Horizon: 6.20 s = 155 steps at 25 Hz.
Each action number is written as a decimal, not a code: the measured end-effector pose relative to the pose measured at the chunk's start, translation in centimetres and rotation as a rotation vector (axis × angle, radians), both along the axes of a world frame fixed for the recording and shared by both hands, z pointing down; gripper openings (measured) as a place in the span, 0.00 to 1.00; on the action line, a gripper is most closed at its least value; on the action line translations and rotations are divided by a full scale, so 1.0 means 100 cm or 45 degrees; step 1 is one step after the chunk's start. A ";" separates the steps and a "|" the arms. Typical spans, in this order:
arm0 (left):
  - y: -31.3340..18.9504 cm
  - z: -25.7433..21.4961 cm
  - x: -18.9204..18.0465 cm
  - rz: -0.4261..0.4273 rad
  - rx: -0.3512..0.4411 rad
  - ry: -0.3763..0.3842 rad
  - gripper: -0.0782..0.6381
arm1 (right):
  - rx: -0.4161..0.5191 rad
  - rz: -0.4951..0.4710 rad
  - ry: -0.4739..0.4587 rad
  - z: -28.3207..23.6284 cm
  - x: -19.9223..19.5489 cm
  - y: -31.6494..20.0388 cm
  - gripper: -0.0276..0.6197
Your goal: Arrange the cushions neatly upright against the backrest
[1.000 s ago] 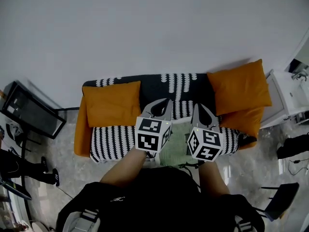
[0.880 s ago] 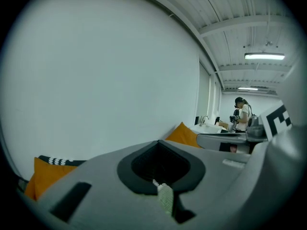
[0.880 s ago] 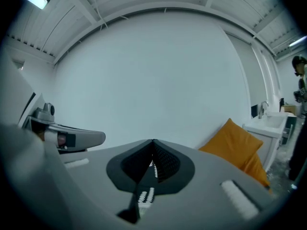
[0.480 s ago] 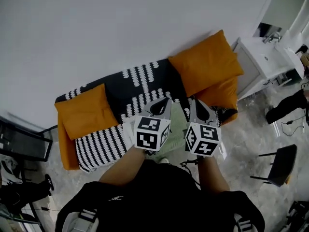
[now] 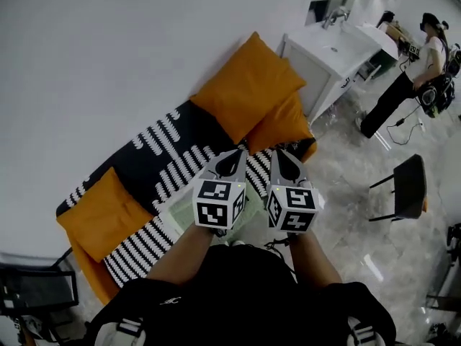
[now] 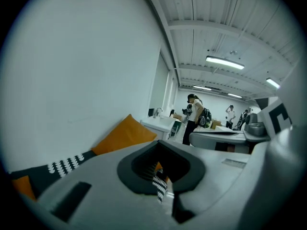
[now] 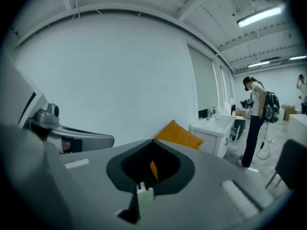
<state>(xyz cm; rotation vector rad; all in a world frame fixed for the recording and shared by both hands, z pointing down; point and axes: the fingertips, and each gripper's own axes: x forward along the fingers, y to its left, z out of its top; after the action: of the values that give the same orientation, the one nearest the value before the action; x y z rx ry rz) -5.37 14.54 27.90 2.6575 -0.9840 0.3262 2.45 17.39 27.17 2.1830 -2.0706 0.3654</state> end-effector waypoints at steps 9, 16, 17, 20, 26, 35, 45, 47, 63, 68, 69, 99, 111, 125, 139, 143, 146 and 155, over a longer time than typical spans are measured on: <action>-0.016 0.011 -0.010 0.110 -0.057 0.042 0.12 | -0.013 0.073 0.054 -0.002 -0.022 -0.001 0.05; -0.038 0.024 -0.022 0.109 -0.111 0.027 0.12 | -0.070 0.074 0.066 0.008 -0.030 -0.022 0.05; -0.043 0.024 -0.022 0.102 -0.114 0.031 0.12 | -0.066 0.072 0.074 0.007 -0.029 -0.027 0.05; -0.059 0.029 -0.016 0.082 -0.125 0.036 0.12 | -0.056 0.065 0.095 0.008 -0.019 -0.041 0.06; -0.107 0.071 0.001 -0.043 -0.224 -0.032 0.12 | -0.120 0.016 0.088 0.037 0.029 -0.093 0.11; -0.239 0.135 0.061 -0.358 -0.482 0.050 0.16 | -0.269 -0.160 0.118 0.098 0.156 -0.252 0.25; -0.351 0.225 0.088 -0.606 -0.712 0.223 0.45 | -0.419 -0.317 0.405 0.156 0.246 -0.412 0.43; -0.370 0.253 0.081 -0.662 -0.733 0.213 0.48 | -0.462 -0.353 0.427 0.172 0.252 -0.437 0.45; -0.475 0.373 0.084 -0.774 -0.852 0.176 0.57 | -0.670 -0.347 0.469 0.245 0.296 -0.579 0.42; -0.483 0.375 0.098 -0.762 -0.870 0.150 0.38 | -0.700 -0.367 0.565 0.262 0.300 -0.589 0.30; -0.481 0.374 0.098 -0.759 -0.863 0.124 0.32 | -0.711 -0.370 0.559 0.265 0.300 -0.590 0.27; -0.332 0.220 -0.140 -1.156 -0.530 -0.127 0.13 | -0.471 -0.855 0.123 0.201 0.050 -0.497 0.08; -0.210 0.259 -0.353 -1.357 -0.637 -0.160 0.12 | -0.545 -1.013 0.048 0.259 -0.173 -0.398 0.08; -0.223 0.380 -0.467 -1.209 -0.710 -0.180 0.13 | -0.573 -0.893 0.076 0.378 -0.272 -0.382 0.09; -0.214 0.508 -0.457 -1.074 -0.868 -0.284 0.15 | -0.716 -0.812 0.193 0.510 -0.269 -0.389 0.10; -0.210 0.512 -0.455 -1.157 -0.849 -0.235 0.20 | -0.759 -0.795 0.209 0.521 -0.261 -0.390 0.15; -0.206 0.503 -0.455 -1.209 -0.818 -0.222 0.35 | -0.764 -0.729 0.188 0.514 -0.245 -0.393 0.31; -0.164 0.401 -0.447 -1.590 -0.608 -0.209 0.12 | -0.656 -0.811 0.052 0.418 -0.219 -0.363 0.05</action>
<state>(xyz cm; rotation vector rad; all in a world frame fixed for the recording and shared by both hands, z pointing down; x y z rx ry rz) -50.02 -1.87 68.01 1.2469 -2.0295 0.3895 -19.46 -18.87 68.97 1.1704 -2.1888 0.6692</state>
